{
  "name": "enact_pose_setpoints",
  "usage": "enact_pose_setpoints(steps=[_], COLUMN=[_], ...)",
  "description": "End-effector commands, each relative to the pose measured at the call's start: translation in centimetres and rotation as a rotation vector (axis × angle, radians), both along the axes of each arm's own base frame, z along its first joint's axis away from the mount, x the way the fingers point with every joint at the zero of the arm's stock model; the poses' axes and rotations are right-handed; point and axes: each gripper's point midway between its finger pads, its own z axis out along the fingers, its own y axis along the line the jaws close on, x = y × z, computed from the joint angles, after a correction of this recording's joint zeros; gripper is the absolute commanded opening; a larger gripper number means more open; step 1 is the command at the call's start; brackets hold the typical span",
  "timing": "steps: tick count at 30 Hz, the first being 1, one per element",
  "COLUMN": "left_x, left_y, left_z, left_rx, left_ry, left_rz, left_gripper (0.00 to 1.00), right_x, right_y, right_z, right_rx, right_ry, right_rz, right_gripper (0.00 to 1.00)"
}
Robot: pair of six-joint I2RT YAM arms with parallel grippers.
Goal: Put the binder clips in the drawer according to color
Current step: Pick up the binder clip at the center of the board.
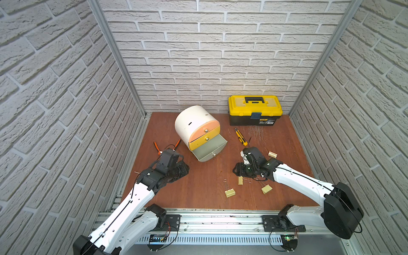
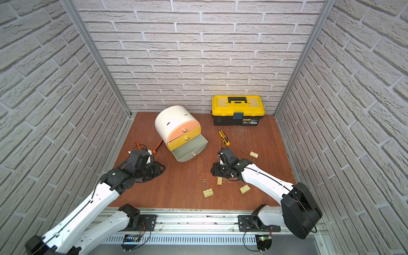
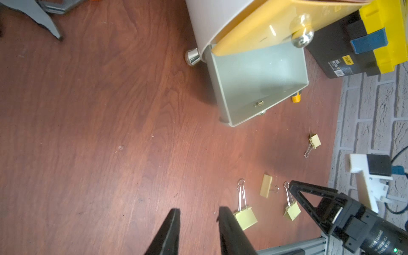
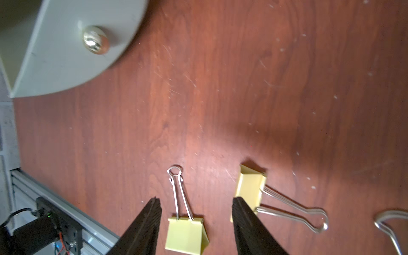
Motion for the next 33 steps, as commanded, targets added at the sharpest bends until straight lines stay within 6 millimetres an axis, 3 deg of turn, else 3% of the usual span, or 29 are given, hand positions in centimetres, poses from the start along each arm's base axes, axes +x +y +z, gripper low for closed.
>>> enact_pose_setpoints(steps=[1,9,18,33], left_x=[1.1,1.1,0.3,-0.8], left_y=[-0.8,-1.5,-0.8,0.3], left_z=[0.3,0.3,0.2,0.0], left_rx=[-0.012,-0.006,0.0,0.003], left_ry=[-0.049,-0.055,-0.053,-0.05], left_rz=[0.013,-0.005,0.007,0.033], left_gripper=[0.35,0.35,0.35,0.35], right_x=[-1.5,-2.4,-1.7,-1.1], right_y=[-1.9,-2.0,-0.8,-1.0], right_z=[-0.3,-2.0,-3.4,-5.1], right_rx=[-0.126,-0.179,-0.233,-0.296], right_ry=[0.041,0.102,0.132,0.162], right_rz=[0.018,0.017,0.016,-0.043], right_gripper=[0.55,0.55,0.53,0.47])
